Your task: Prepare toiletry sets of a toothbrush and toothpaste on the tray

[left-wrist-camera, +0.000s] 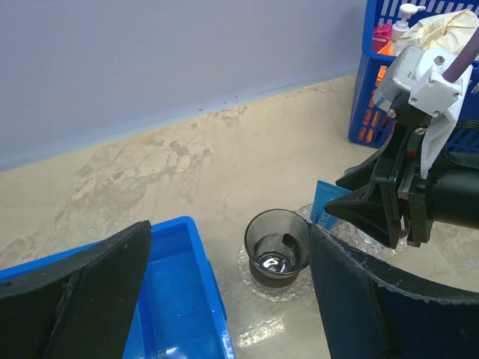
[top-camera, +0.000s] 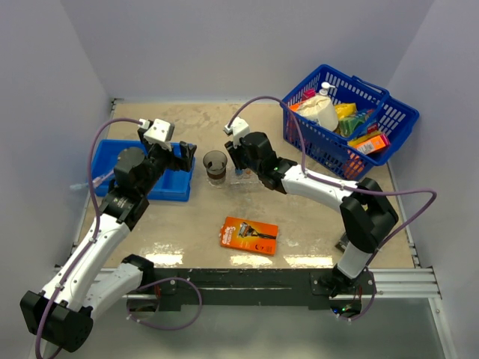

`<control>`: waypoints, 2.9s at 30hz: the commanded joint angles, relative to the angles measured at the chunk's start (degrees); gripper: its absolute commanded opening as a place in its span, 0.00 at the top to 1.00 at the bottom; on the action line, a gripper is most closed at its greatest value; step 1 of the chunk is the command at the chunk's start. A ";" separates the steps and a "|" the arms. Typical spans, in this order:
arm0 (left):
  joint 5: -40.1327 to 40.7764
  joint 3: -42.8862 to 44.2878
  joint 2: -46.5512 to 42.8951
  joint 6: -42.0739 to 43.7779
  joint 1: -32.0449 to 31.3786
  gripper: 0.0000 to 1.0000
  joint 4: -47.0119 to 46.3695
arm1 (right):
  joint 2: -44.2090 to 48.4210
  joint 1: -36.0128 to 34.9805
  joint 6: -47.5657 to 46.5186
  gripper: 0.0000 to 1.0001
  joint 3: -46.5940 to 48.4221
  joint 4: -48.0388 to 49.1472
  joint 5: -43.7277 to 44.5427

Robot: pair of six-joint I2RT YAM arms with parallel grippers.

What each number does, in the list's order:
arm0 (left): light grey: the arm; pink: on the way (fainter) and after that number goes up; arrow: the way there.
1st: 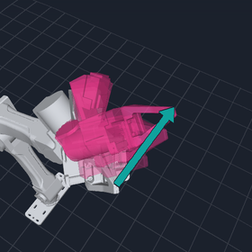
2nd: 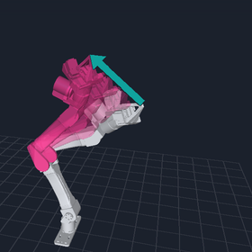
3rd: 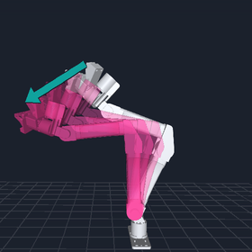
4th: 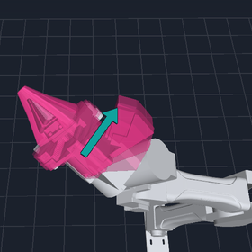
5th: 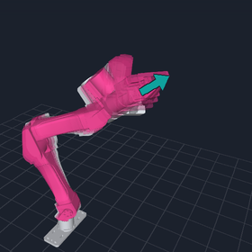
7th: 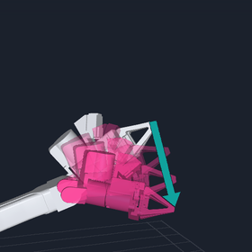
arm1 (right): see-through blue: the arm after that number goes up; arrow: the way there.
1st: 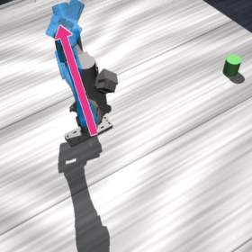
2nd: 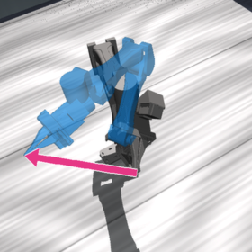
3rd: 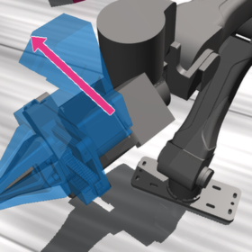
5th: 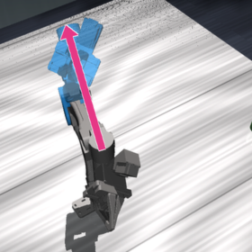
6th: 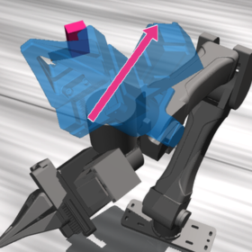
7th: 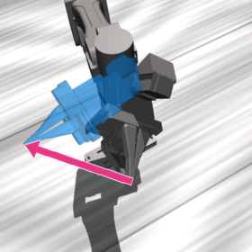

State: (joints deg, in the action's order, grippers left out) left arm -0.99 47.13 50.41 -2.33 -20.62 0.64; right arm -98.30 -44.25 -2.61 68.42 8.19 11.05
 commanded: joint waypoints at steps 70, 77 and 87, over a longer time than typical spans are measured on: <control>-0.15 0.94 1.97 0.75 0.41 0.11 -1.08 | 5.14 -2.33 -7.49 0.50 -4.70 -13.63 -2.26; -0.06 0.94 2.06 0.83 0.41 0.11 -1.08 | 3.65 -2.33 -8.81 0.48 -3.91 -13.63 -1.74; -0.06 1.03 2.06 0.92 0.41 0.11 -1.00 | 1.45 -2.24 -10.57 0.47 -2.68 -12.40 -1.56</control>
State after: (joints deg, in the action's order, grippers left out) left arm -1.04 47.13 52.56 -2.31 -20.62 1.43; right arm -95.61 -46.39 -11.55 63.11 -7.03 8.27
